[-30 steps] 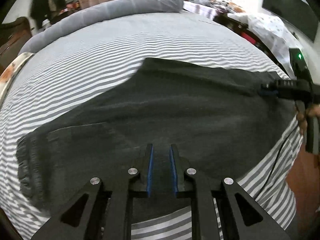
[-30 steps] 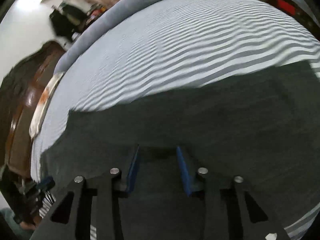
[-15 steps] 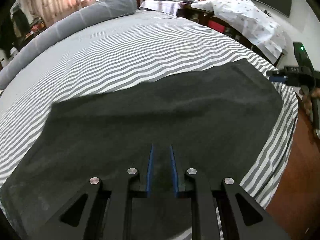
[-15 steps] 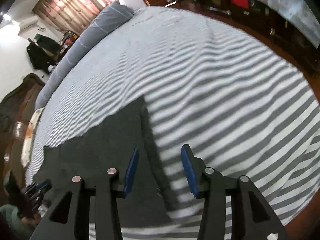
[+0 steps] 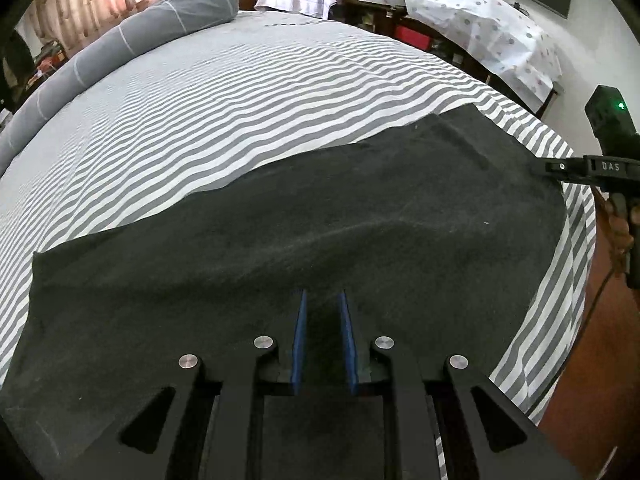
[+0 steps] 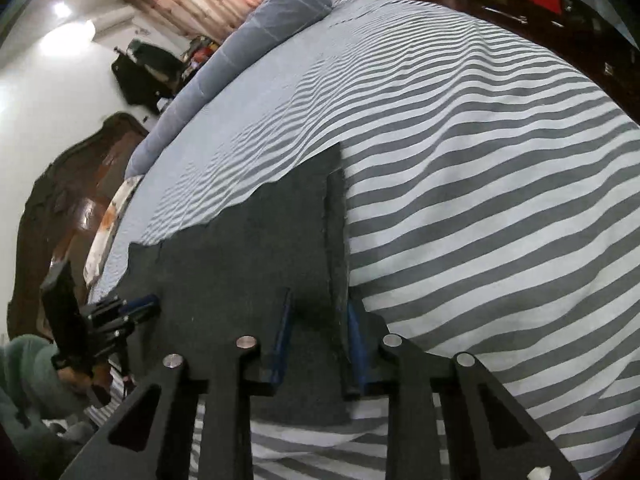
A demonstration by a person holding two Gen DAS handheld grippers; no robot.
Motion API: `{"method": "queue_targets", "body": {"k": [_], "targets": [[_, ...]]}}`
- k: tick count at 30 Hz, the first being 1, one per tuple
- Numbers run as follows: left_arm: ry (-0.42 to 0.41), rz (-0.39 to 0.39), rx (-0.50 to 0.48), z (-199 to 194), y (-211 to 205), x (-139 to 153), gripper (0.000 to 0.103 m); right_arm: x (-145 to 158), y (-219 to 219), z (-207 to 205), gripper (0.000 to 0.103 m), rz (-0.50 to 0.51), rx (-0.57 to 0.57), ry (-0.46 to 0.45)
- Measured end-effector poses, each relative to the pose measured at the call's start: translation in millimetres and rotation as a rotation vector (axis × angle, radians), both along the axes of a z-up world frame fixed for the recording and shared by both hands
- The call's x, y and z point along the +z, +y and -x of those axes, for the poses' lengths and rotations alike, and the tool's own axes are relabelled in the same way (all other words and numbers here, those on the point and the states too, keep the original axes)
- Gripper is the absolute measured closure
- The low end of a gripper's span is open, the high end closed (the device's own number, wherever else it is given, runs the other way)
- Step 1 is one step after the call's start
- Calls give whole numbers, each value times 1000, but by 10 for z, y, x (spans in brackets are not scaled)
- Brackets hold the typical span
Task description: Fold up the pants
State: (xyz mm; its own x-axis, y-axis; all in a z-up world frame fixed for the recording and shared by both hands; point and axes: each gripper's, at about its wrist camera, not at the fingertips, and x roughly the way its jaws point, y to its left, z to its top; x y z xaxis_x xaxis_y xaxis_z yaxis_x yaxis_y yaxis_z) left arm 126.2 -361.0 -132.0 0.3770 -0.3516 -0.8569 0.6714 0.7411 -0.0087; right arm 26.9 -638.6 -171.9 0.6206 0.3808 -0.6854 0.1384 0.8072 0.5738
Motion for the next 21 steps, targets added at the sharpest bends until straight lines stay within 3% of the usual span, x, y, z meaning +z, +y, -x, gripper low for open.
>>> {"method": "queue_targets", "body": {"k": [6,9,14,21], "targets": [[-22,-16,-7,-26,-56,-70,85,10,72,102,77,-69,12,-10],[-31,-24,-7,-62,-104,-115,85,27,135,97,94,10,-55,29],[3,-28,-13,-119,-127,-57,85,302,325,154,98,72,-116,15],[55,91,35,-51,614,322,85,775,789,115,99,-6,-78,-52]]}}
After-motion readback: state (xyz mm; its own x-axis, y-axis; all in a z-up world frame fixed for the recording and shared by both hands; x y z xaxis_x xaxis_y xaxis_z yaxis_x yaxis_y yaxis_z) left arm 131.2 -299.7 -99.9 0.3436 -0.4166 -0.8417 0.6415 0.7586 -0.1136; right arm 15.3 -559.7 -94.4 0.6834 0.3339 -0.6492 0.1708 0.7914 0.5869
